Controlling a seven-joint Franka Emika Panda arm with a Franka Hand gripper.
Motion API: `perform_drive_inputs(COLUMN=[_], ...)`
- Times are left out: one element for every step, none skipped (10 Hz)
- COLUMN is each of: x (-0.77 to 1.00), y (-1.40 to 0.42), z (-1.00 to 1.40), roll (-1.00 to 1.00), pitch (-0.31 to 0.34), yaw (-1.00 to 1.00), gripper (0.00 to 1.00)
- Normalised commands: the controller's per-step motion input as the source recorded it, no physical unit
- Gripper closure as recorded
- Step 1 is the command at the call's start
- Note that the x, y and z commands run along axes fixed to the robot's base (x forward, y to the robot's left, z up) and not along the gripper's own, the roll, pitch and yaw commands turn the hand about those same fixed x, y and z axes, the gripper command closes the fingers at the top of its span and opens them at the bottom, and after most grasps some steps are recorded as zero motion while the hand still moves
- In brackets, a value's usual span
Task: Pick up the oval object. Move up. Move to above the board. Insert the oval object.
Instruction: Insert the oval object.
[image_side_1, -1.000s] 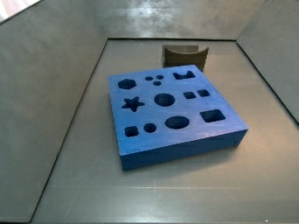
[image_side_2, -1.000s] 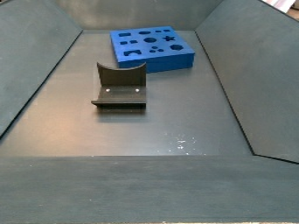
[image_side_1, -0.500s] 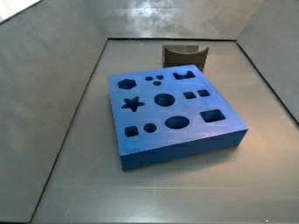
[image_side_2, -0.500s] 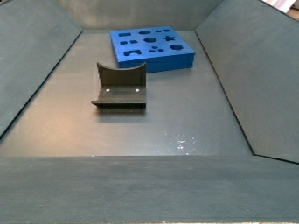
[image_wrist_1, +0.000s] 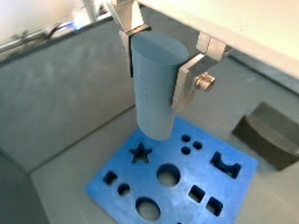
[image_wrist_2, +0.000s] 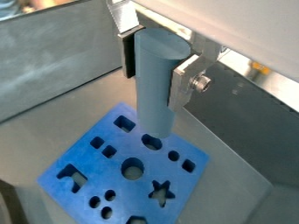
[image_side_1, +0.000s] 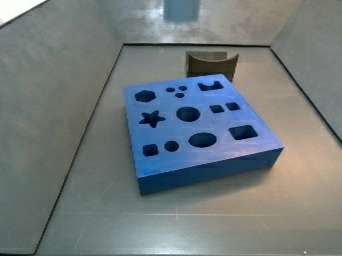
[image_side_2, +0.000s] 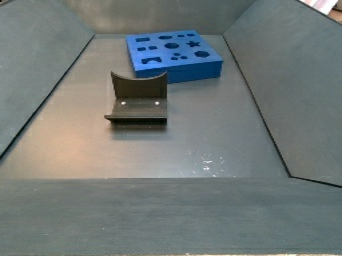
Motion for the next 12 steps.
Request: perform_drive_inputs(x=[0.47,0.46,0.47,0.47,0.47,0.51,0.51,0.34,0.49,0.75,0.72,0.30], y=[-0.15,-0.27,-0.37,-0.46,-0.59,-0.70,-0.69,-0.50,-0.45,-0.20,0.00,0.29], z=[-0.57,-0.68,-0.74,-0.71,-0.65,-0.50,-0.46,-0.17,-0.15,-0.45,-0.37,-0.20], roll=[0.00,0.00,0.00,0.03,0.10,0.24,0.28,0.19,0.15,0.20,0.18,0.14], pitch=[0.064,0.049,0.047,0.036,0.017,0.000,0.000,-0.016,-0.049,-0.260,-0.239,-0.154], yaw=[0.66,0.63,0.58,0.45,0.25,0.02,-0.01,-0.11,-0.07,-0.01,0.00,0.10], gripper=[1.00,1.00,1.00,1.00,1.00,1.00,1.00,1.00,1.00,1.00,1.00,1.00])
